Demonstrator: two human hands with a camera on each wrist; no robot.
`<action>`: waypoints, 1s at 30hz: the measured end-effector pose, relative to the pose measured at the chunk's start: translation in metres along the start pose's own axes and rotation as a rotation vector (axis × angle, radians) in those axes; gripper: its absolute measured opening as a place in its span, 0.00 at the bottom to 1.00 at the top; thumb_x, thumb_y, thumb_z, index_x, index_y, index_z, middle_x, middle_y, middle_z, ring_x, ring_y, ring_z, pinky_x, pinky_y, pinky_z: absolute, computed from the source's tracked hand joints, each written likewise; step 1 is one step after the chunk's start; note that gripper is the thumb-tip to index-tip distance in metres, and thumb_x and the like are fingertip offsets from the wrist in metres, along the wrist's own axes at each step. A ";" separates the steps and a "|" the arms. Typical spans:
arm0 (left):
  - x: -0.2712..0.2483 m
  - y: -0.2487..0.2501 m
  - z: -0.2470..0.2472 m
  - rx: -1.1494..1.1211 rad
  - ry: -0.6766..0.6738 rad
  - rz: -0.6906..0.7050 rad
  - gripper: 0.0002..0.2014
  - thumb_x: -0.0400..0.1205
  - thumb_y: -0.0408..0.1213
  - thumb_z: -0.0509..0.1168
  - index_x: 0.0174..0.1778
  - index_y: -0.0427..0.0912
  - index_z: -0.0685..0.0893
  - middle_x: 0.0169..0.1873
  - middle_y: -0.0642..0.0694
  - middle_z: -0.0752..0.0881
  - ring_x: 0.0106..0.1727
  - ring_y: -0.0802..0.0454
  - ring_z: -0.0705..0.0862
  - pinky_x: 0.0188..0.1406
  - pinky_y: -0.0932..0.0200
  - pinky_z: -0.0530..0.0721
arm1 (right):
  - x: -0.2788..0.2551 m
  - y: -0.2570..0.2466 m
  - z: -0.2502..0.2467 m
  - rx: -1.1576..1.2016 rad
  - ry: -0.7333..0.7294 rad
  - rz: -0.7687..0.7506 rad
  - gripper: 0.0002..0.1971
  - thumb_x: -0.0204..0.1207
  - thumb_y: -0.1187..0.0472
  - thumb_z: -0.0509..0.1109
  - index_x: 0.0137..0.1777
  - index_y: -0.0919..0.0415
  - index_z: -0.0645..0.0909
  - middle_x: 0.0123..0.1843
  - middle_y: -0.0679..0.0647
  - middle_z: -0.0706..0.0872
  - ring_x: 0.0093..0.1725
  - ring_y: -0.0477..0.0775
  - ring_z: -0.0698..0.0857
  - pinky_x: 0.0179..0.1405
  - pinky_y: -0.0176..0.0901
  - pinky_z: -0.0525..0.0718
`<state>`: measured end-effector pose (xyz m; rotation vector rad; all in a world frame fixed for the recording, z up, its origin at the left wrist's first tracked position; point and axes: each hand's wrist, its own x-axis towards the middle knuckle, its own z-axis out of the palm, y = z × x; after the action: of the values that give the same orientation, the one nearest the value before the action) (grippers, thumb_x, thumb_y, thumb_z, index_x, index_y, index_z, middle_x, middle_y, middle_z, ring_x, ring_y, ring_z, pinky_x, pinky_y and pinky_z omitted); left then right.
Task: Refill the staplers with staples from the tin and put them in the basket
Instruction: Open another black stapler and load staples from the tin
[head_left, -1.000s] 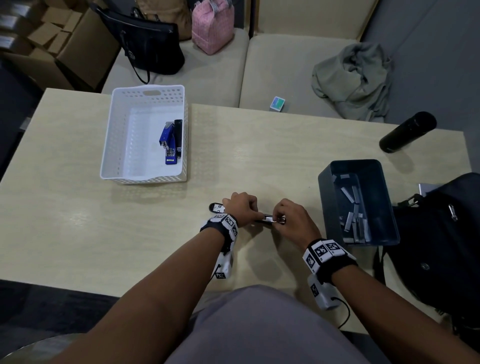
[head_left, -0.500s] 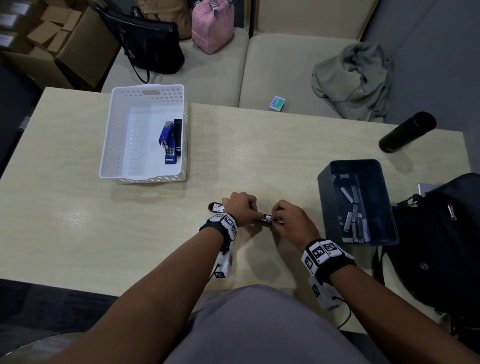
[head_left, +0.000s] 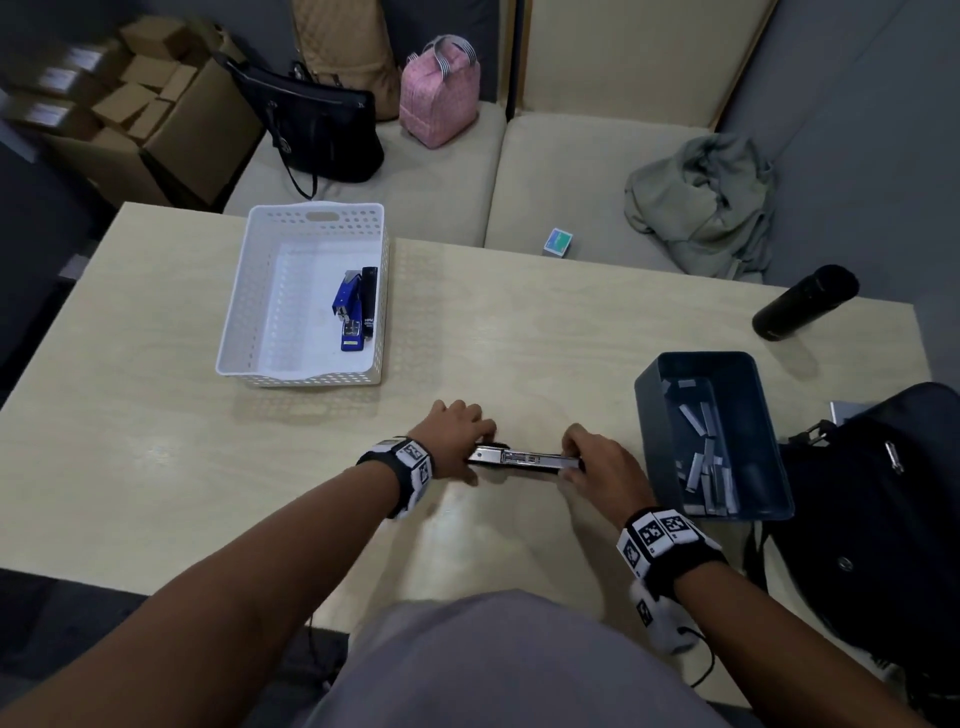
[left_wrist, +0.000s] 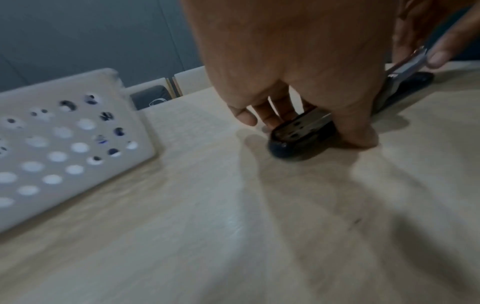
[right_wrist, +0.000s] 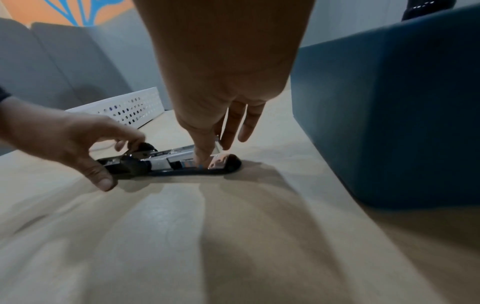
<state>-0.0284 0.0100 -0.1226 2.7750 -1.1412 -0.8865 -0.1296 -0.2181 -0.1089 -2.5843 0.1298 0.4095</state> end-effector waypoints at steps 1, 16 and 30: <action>-0.005 -0.007 -0.002 0.039 0.001 0.003 0.26 0.67 0.55 0.75 0.59 0.52 0.78 0.56 0.48 0.81 0.59 0.44 0.78 0.54 0.48 0.70 | 0.000 0.000 -0.003 0.008 0.000 0.006 0.13 0.71 0.62 0.76 0.49 0.51 0.74 0.45 0.50 0.88 0.43 0.56 0.85 0.42 0.48 0.85; -0.025 0.006 -0.024 -0.019 0.109 0.068 0.30 0.70 0.45 0.74 0.69 0.49 0.75 0.65 0.44 0.75 0.62 0.43 0.77 0.52 0.47 0.80 | 0.029 -0.015 -0.001 0.231 -0.280 0.050 0.25 0.70 0.76 0.62 0.64 0.55 0.79 0.58 0.56 0.84 0.55 0.57 0.84 0.53 0.38 0.81; -0.048 -0.040 -0.037 -0.680 0.378 -0.040 0.31 0.78 0.27 0.63 0.78 0.48 0.68 0.71 0.42 0.75 0.63 0.44 0.82 0.62 0.55 0.80 | 0.064 -0.129 0.016 0.644 -0.417 0.160 0.14 0.80 0.60 0.67 0.64 0.62 0.77 0.50 0.55 0.87 0.50 0.54 0.86 0.47 0.41 0.82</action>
<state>-0.0112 0.0627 -0.0762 2.2604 -0.5801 -0.5666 -0.0509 -0.0994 -0.0800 -1.8231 0.2707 0.8059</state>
